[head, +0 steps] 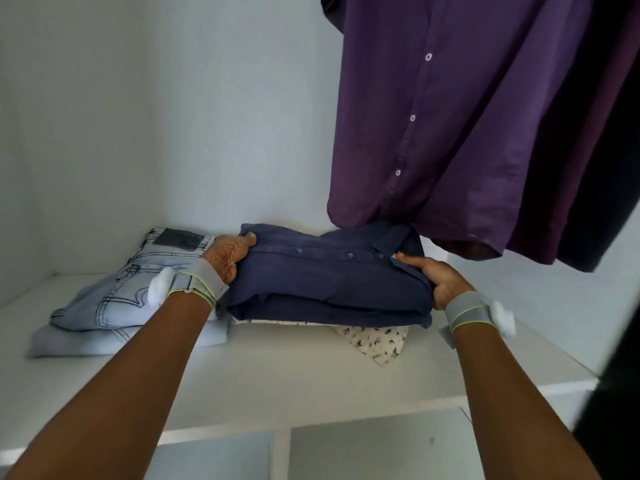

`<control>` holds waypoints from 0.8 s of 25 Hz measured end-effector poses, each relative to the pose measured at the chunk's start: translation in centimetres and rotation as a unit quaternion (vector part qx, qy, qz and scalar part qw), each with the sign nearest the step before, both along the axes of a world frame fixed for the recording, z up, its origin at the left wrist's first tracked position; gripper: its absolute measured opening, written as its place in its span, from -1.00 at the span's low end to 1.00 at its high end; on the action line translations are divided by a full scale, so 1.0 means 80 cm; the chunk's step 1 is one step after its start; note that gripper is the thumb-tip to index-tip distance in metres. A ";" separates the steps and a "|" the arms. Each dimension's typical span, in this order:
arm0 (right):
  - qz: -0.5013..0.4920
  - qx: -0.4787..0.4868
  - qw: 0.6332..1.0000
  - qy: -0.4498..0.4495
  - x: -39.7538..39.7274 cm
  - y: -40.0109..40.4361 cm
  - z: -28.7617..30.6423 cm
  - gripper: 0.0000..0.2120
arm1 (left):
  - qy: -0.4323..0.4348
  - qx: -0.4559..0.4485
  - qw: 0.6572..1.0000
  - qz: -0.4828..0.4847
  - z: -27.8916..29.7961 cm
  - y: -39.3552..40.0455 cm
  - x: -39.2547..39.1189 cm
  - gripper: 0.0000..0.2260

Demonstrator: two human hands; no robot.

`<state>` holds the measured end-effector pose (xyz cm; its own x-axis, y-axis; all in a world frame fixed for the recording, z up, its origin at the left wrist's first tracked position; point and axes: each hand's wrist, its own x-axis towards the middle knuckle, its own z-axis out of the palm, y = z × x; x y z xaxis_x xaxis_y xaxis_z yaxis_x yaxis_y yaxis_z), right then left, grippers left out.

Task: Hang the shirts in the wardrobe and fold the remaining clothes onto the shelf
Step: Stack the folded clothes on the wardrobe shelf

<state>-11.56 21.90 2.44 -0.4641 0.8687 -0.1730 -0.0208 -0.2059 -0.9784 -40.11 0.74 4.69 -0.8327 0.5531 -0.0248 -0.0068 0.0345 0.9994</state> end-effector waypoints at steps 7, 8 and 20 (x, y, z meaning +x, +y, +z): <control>-0.071 0.117 0.962 0.235 -0.002 0.018 0.029 -0.71 | 0.031 0.072 0.997 0.022 0.030 0.035 0.019 -0.67; -0.072 0.127 0.960 0.238 0.001 0.020 0.030 -0.73 | 0.030 0.074 0.997 0.018 0.027 0.035 0.018 -0.70; 0.039 0.127 0.956 -0.262 0.007 -0.009 -0.026 0.03 | 0.281 -0.331 0.901 0.009 -0.038 0.015 0.012 -0.54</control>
<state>-11.02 21.20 0.34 -0.4373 0.8795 -0.1880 0.4915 0.0587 -0.8689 -39.19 1.94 1.62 -0.8256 0.5579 0.0843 0.4872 0.6297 0.6050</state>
